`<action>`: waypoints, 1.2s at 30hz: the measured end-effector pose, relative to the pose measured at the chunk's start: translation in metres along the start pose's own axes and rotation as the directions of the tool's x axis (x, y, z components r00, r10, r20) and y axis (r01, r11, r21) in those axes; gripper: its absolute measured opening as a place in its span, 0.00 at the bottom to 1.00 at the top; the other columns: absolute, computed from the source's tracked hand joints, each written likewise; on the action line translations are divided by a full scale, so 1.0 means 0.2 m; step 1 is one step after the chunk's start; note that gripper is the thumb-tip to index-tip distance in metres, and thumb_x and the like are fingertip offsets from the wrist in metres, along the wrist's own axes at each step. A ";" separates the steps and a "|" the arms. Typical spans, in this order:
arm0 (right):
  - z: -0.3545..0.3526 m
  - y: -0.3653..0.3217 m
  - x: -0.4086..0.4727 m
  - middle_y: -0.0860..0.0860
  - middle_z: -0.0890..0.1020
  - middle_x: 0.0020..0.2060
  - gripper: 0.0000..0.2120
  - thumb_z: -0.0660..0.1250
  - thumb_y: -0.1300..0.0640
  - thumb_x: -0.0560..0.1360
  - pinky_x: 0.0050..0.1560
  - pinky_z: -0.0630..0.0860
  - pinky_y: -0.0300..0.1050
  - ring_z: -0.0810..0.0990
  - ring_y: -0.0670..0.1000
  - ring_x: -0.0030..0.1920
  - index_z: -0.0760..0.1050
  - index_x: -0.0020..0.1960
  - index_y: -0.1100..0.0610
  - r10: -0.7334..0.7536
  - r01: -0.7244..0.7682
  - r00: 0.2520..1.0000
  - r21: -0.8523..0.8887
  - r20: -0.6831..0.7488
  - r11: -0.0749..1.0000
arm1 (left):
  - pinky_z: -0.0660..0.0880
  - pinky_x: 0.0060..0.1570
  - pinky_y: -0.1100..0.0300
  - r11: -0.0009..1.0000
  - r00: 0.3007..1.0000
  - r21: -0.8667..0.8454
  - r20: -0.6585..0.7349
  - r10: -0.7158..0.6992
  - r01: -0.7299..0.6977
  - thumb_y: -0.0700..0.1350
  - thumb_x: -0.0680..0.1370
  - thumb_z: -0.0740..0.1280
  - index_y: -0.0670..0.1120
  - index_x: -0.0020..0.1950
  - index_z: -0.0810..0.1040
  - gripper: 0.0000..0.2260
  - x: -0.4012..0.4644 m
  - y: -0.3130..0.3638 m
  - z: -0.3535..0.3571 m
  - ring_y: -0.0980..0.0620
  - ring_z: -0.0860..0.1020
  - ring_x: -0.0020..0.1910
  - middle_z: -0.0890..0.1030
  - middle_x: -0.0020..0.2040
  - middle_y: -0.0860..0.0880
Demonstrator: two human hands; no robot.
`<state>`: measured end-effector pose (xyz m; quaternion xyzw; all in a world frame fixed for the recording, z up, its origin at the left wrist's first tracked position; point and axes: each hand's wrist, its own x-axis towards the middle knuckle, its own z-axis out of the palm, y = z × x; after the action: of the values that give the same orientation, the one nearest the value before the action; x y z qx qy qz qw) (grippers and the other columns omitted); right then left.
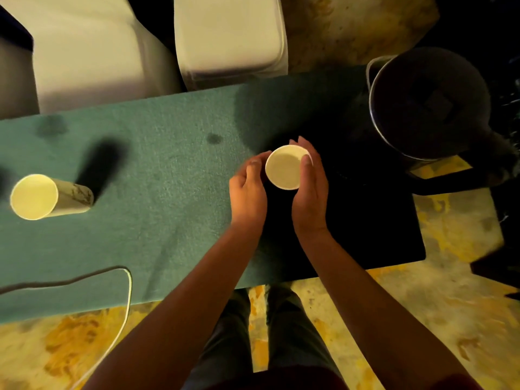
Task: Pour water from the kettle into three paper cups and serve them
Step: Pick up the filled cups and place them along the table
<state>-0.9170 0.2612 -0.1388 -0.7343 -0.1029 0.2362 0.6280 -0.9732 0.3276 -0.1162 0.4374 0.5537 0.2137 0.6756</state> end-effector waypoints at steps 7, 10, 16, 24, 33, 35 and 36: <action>-0.01 -0.02 -0.01 0.53 0.82 0.60 0.18 0.53 0.54 0.86 0.60 0.80 0.52 0.81 0.50 0.60 0.78 0.65 0.58 -0.036 0.036 0.999 -0.040 -0.011 0.999 | 0.76 0.63 0.43 0.999 1.000 -0.043 -0.014 -0.025 0.025 0.43 0.80 0.59 0.45 0.52 0.86 0.14 0.02 -0.03 -0.02 0.45 0.83 0.56 0.86 0.52 0.45; 0.00 -0.04 -0.02 0.54 0.83 0.58 0.17 0.52 0.57 0.87 0.59 0.81 0.52 0.82 0.52 0.58 0.78 0.64 0.60 -0.015 0.015 1.000 0.007 -0.016 1.000 | 0.79 0.58 0.52 0.980 0.994 -0.168 -0.012 -0.105 0.102 0.40 0.81 0.59 0.45 0.49 0.85 0.14 0.02 0.00 -0.03 0.49 0.85 0.51 0.87 0.47 0.46; 0.00 -0.15 -0.06 0.58 0.84 0.57 0.19 0.52 0.55 0.86 0.57 0.80 0.50 0.83 0.55 0.57 0.79 0.62 0.62 -0.012 0.010 1.000 0.095 0.021 0.995 | 0.76 0.55 0.51 0.791 0.910 -0.455 0.263 -0.320 0.409 0.47 0.83 0.56 0.41 0.53 0.81 0.16 0.02 -0.01 -0.02 0.45 0.81 0.50 0.84 0.48 0.42; -0.04 -0.26 -0.11 0.56 0.84 0.59 0.20 0.51 0.54 0.86 0.61 0.79 0.52 0.82 0.54 0.60 0.77 0.66 0.60 -0.061 0.048 0.990 0.101 0.124 0.994 | 0.79 0.42 0.68 0.575 0.855 -0.638 0.443 -0.269 0.512 0.34 0.82 0.58 0.40 0.54 0.76 0.08 -0.10 0.07 0.00 0.61 0.83 0.39 0.85 0.35 0.56; 0.03 -0.45 -0.18 0.61 0.83 0.59 0.20 0.52 0.57 0.85 0.58 0.80 0.47 0.83 0.57 0.60 0.78 0.64 0.65 -0.118 0.067 0.957 0.193 0.266 0.979 | 0.78 0.57 0.51 0.469 0.879 -0.745 0.432 -0.202 0.474 0.45 0.71 0.67 0.42 0.68 0.73 0.25 -0.22 0.17 -0.11 0.43 0.75 0.62 0.76 0.63 0.40; 0.08 -0.50 -0.22 0.61 0.83 0.59 0.20 0.52 0.56 0.84 0.59 0.80 0.48 0.83 0.58 0.59 0.78 0.63 0.66 -0.142 0.087 0.948 0.200 0.283 0.976 | 0.81 0.54 0.52 0.457 0.897 -0.773 0.405 -0.178 0.440 0.46 0.72 0.66 0.42 0.66 0.75 0.22 -0.26 0.21 -0.17 0.44 0.79 0.57 0.79 0.59 0.41; 0.11 -0.53 -0.24 0.61 0.83 0.60 0.21 0.52 0.56 0.84 0.59 0.79 0.49 0.82 0.58 0.60 0.78 0.63 0.66 -0.157 0.101 0.945 0.199 0.286 0.975 | 0.82 0.51 0.53 0.470 0.907 -0.777 0.388 -0.166 0.419 0.46 0.73 0.64 0.41 0.63 0.76 0.19 -0.28 0.22 -0.20 0.44 0.80 0.53 0.81 0.56 0.41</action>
<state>-0.9540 0.2781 -0.0274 -0.6212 -0.2228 0.3114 0.6837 -1.0180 0.3211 -0.0473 -0.0248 0.3527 0.2762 0.8937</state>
